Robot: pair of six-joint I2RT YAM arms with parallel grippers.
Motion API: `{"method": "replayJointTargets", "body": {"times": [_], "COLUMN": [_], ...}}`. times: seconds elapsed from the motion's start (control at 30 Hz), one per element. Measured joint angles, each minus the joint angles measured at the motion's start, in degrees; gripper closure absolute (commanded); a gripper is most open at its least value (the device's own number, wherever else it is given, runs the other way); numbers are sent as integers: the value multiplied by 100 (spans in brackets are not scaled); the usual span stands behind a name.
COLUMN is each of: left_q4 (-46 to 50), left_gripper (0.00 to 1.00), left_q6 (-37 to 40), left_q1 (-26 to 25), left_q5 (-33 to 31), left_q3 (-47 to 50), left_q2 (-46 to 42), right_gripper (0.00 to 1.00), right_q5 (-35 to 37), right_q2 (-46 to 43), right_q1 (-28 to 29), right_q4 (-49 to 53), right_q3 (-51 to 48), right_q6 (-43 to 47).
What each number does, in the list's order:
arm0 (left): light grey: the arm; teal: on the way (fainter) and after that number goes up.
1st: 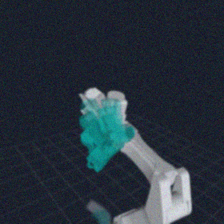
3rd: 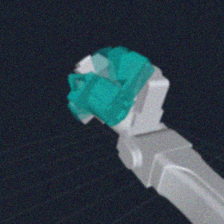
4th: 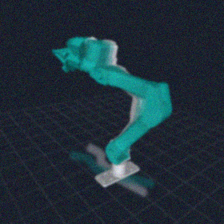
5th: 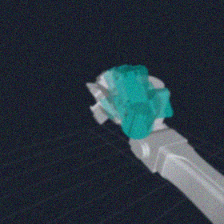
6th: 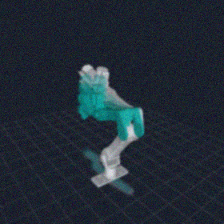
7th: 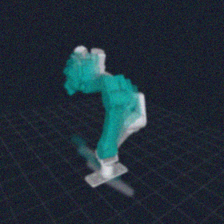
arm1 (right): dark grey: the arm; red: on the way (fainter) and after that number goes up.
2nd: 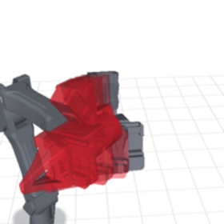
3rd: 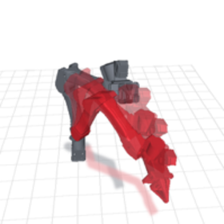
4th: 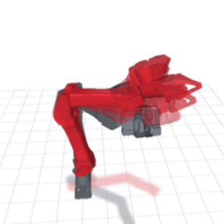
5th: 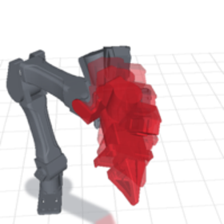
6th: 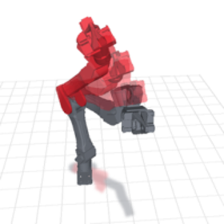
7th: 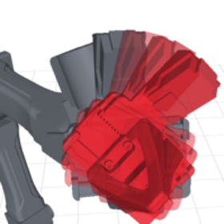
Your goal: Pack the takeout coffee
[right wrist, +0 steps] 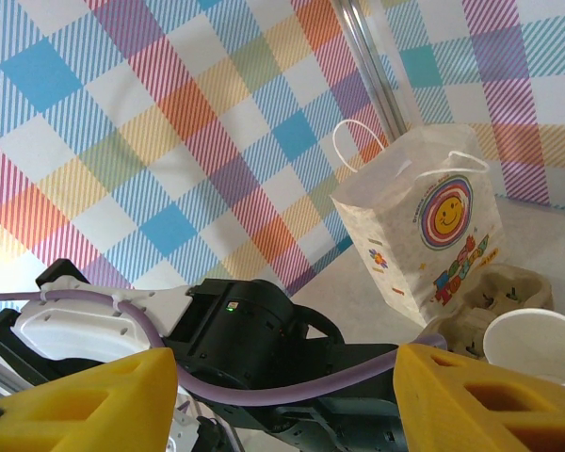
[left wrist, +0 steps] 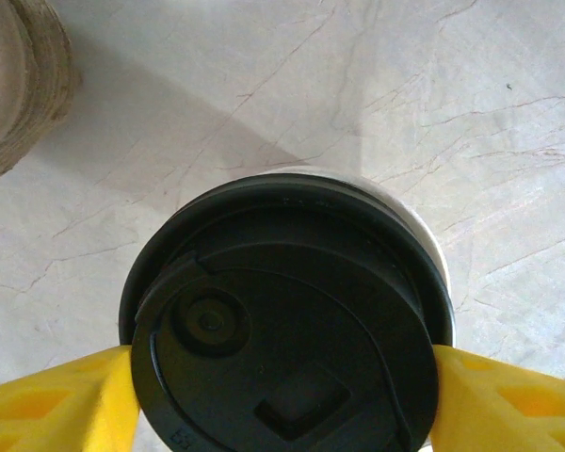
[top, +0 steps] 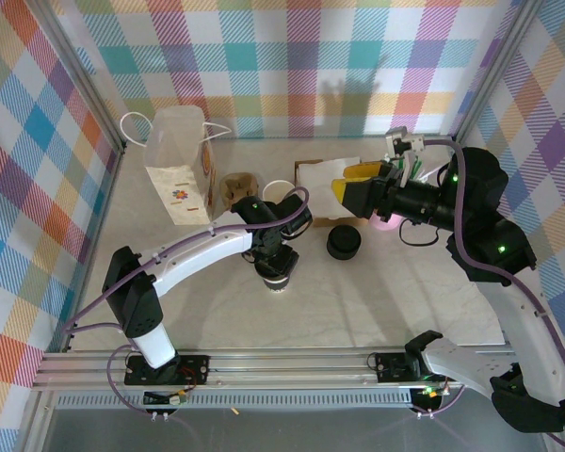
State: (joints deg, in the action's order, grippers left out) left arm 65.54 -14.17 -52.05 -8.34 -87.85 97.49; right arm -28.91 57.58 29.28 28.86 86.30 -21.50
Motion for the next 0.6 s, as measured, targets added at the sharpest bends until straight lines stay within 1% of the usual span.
{"method": "replayJointTargets", "body": {"times": [0.6], "left_q4": [-122], "left_gripper": [25], "left_q6": [2], "left_q1": [0], "left_q5": [74], "left_q3": [116], "left_q2": [72], "right_gripper": [38], "right_q5": [-4], "right_q2": [138], "right_q1": [0], "right_q4": [76], "right_q3": [4], "right_q6": [105]}}
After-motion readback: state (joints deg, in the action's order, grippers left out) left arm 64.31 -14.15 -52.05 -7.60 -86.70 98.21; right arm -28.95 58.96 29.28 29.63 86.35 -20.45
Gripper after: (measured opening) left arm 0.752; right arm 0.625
